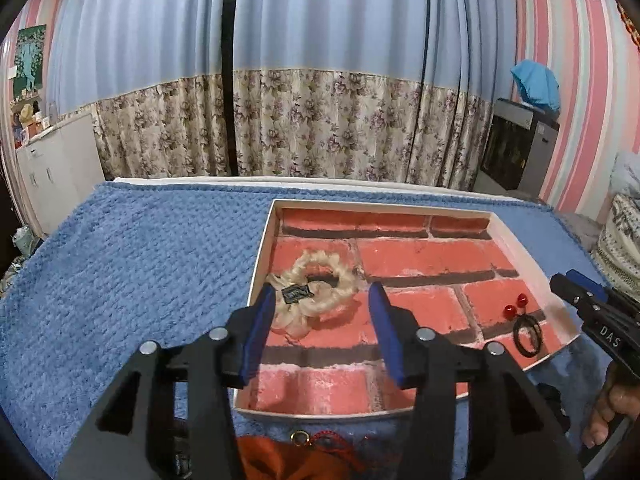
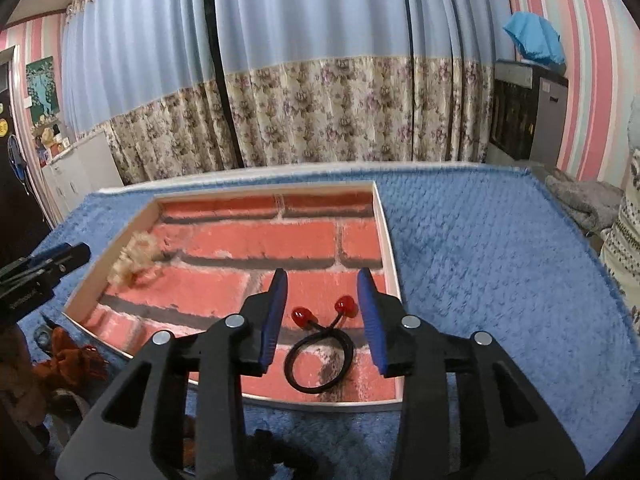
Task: Organize jewelry
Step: 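Withdraw both open tools from the tray back toward the remaining items, then grasp the black braided cord bracelet with left tool while right grasps the black scrunchie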
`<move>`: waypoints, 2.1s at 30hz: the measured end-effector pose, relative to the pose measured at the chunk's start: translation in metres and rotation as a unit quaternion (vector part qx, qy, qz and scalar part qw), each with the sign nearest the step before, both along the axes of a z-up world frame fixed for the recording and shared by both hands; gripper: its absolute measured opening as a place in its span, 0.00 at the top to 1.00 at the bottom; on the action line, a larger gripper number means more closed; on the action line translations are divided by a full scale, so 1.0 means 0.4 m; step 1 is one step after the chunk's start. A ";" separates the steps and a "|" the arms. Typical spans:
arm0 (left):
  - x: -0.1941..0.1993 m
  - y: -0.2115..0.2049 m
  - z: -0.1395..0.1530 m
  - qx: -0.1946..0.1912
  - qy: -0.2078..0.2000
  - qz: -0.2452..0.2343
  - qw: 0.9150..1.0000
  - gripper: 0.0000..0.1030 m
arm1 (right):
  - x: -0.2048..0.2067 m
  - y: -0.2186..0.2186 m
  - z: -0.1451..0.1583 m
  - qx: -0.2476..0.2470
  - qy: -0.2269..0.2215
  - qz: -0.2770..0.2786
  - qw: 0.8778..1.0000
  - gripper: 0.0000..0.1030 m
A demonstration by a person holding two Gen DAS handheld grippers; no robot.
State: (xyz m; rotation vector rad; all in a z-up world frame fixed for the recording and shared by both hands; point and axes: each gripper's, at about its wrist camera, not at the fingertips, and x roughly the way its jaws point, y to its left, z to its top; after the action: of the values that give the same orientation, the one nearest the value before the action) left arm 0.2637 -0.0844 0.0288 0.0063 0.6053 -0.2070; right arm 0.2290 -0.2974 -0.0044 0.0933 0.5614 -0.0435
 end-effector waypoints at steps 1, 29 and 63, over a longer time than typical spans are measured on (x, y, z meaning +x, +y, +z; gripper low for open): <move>-0.010 0.010 0.015 -0.008 -0.004 0.000 1.000 0.53 | -0.016 0.002 0.023 -0.006 -0.012 0.000 1.000 0.65; -0.476 0.256 -0.039 0.027 -0.061 0.032 0.997 0.44 | -0.437 0.027 -0.001 0.012 -0.040 -0.049 0.998 0.27; -0.348 0.281 -0.119 0.014 0.066 0.044 0.997 0.46 | -0.382 0.093 -0.021 0.001 -0.019 -0.014 1.000 0.27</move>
State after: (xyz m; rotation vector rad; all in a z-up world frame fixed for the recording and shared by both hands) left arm 0.1247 0.0282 -0.0190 -0.0068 0.7390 -0.1134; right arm 0.0764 -0.2604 -0.0128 0.1034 0.5231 -0.0674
